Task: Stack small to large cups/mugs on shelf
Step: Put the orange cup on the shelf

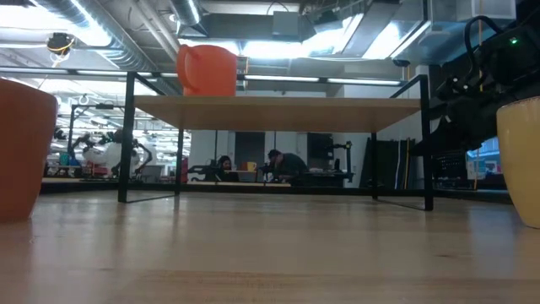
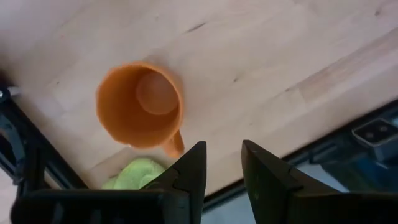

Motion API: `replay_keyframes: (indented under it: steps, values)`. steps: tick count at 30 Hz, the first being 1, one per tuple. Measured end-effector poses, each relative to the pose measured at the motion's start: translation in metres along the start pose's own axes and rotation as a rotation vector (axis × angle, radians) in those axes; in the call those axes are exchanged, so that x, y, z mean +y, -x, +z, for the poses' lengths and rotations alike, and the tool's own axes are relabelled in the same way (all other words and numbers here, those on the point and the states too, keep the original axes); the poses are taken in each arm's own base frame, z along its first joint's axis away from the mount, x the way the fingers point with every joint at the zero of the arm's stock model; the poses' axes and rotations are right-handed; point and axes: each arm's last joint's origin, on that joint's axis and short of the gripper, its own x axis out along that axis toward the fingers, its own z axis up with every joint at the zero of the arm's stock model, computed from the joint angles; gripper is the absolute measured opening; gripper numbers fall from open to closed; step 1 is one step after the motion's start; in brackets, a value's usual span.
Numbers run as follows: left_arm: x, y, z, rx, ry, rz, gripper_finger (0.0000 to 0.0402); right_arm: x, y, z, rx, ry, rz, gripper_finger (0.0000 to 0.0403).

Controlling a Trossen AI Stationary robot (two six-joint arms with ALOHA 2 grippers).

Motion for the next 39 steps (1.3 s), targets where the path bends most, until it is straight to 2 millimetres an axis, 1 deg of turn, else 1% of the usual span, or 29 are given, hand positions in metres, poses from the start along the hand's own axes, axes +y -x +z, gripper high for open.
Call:
replay_keyframes:
  steps: [11, 23, 39]
  values:
    - [-0.0006, 0.0004, -0.0020, -0.034, -0.108, -0.013, 0.0093, 0.0000, 0.0000, 0.0000, 0.000, 0.000, 0.000, 0.0029]
    - [-0.0045, 0.0004, -0.0024, -0.018, -0.095, -0.052, 0.0093, 0.0000, 0.0000, 0.0000, 0.000, -0.001, 0.000, 0.0029]
    - [-0.0043, 0.0003, -0.0011, -0.028, -0.101, -0.048, 0.0092, 0.0000, 0.0000, 0.0000, 0.000, -0.002, 0.000, 0.0029]
